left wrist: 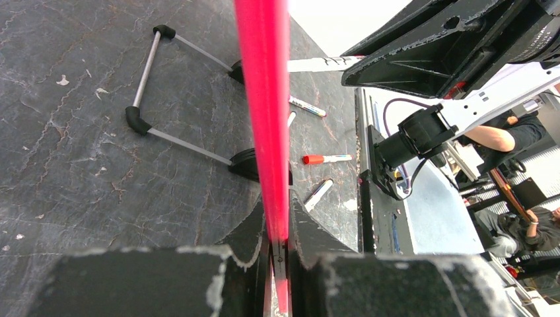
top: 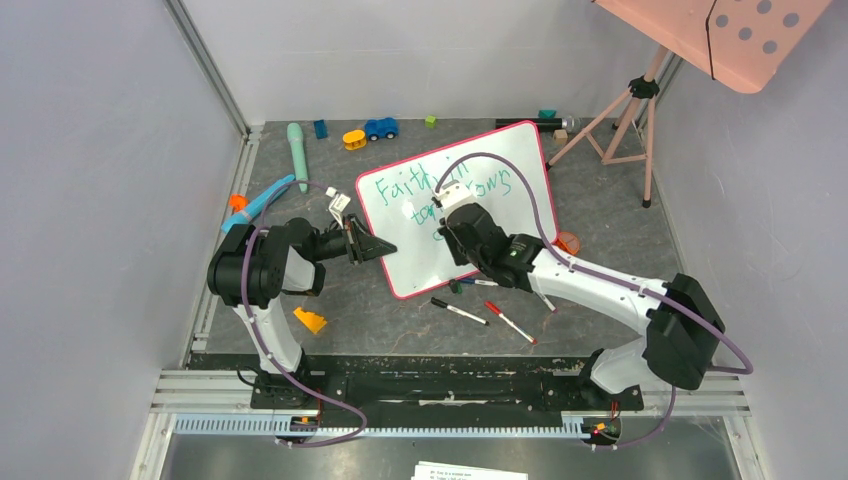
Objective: Write a sentence on the whiteboard
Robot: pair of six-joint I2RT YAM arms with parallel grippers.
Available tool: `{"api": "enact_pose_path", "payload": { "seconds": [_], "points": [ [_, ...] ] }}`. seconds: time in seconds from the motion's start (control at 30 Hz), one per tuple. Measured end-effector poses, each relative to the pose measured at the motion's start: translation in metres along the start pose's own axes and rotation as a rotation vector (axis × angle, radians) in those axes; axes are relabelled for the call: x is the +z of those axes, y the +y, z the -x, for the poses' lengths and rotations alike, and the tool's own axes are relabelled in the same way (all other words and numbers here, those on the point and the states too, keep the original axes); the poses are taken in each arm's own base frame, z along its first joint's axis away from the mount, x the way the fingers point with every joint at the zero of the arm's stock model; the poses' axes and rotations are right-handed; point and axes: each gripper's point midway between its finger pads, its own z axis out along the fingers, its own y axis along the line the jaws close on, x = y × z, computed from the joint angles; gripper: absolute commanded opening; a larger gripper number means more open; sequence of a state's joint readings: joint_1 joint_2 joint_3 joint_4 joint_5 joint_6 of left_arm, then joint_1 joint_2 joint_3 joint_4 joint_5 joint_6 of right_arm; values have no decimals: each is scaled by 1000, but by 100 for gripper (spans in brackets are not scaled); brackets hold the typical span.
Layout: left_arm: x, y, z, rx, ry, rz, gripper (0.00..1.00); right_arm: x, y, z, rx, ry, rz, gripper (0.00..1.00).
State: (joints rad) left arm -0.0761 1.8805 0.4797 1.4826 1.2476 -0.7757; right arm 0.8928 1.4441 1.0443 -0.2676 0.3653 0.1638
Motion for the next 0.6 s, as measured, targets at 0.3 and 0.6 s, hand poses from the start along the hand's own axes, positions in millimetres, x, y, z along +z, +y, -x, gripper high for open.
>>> {"api": "enact_pose_path", "payload": {
  "seconds": [0.3,0.6],
  "points": [
    [0,0,0,0,0,0,2,-3,-2,-21,-4,22,10,0],
    [0,0,0,0,-1,1,2,-3,5,-36,12,55,54,0]
  ]
}}
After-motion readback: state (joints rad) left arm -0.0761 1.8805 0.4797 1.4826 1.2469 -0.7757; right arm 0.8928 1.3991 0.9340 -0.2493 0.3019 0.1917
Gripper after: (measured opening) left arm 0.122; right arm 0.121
